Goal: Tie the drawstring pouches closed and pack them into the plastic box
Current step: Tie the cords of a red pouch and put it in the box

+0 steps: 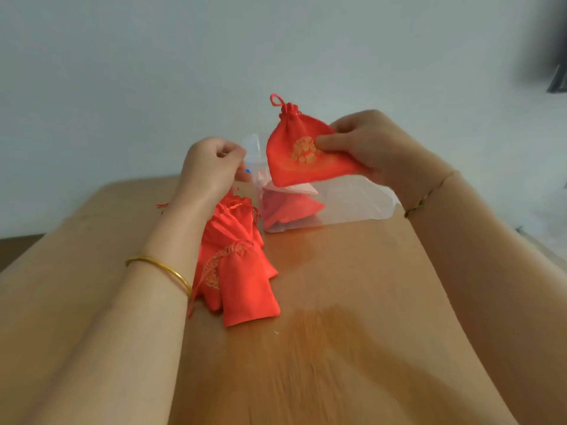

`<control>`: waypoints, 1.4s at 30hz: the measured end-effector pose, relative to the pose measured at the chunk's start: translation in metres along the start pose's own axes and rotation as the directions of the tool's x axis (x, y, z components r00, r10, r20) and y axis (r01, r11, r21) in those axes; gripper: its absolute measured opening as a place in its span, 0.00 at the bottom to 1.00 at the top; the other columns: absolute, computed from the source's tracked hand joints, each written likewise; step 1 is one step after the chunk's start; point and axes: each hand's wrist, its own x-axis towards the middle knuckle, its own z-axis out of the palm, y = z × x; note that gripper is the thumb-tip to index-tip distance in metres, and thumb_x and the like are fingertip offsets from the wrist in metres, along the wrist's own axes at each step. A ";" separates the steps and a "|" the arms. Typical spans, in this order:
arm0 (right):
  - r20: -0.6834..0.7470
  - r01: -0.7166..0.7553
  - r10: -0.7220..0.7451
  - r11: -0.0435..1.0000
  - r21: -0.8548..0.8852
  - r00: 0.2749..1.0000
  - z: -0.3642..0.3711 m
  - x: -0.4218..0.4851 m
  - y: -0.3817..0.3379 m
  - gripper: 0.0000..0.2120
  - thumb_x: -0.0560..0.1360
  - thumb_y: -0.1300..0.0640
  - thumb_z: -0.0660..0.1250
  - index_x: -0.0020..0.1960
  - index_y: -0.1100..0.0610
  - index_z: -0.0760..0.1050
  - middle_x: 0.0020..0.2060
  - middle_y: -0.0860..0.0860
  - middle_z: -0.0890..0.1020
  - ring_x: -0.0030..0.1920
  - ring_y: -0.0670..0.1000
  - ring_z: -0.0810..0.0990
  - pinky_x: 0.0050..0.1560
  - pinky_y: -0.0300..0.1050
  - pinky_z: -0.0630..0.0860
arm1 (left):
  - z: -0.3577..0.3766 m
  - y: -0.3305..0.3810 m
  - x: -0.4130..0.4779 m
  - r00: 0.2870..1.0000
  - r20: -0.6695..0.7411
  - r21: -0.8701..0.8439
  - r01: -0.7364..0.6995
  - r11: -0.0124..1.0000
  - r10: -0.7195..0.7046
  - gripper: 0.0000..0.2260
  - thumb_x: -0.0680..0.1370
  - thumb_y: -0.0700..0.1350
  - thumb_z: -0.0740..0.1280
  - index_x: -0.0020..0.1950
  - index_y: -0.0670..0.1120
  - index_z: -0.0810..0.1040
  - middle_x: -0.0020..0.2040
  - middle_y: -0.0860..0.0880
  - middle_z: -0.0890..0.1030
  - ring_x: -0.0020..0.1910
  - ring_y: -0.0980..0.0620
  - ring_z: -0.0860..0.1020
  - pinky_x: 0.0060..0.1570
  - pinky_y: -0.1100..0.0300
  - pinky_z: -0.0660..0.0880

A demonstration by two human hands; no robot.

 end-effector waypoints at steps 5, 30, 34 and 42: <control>-0.028 -0.160 0.158 0.975 -0.154 0.987 0.010 0.082 -0.034 0.08 0.74 0.65 0.66 0.38 0.60 0.70 0.22 0.53 0.75 0.16 0.43 0.71 0.20 0.32 0.69 | -0.005 -0.013 0.012 1.000 0.006 0.093 0.015 0.996 -0.016 0.12 0.75 0.37 0.58 0.37 0.49 0.76 0.36 0.50 0.78 0.23 0.64 0.76 0.20 0.73 0.64; 0.214 -0.002 0.091 0.923 -0.386 0.973 0.048 0.079 -0.033 0.11 0.78 0.69 0.52 0.54 0.65 0.72 0.52 0.64 0.80 0.49 0.58 0.83 0.41 0.44 0.80 | -0.035 -0.038 -0.016 0.988 0.146 0.272 0.012 0.962 -0.053 0.04 0.74 0.42 0.66 0.42 0.45 0.82 0.35 0.49 0.80 0.34 0.56 0.75 0.35 0.62 0.68; 0.115 0.097 -0.092 0.995 -0.038 0.989 0.043 0.020 -0.025 0.14 0.75 0.71 0.51 0.40 0.59 0.71 0.36 0.59 0.80 0.27 0.48 0.81 0.30 0.41 0.79 | -0.039 -0.037 -0.037 0.935 0.347 0.411 -0.083 0.908 -0.072 0.03 0.72 0.41 0.71 0.42 0.43 0.83 0.42 0.49 0.83 0.38 0.58 0.77 0.47 0.59 0.73; 0.303 -0.064 0.101 0.990 -0.129 0.948 0.079 -0.052 0.062 0.12 0.75 0.70 0.56 0.37 0.59 0.70 0.33 0.58 0.77 0.29 0.52 0.76 0.27 0.41 0.75 | -0.023 -0.049 -0.059 0.958 0.287 0.614 -0.171 0.771 -0.016 0.05 0.69 0.43 0.74 0.36 0.50 0.79 0.39 0.54 0.76 0.39 0.55 0.73 0.37 0.64 0.64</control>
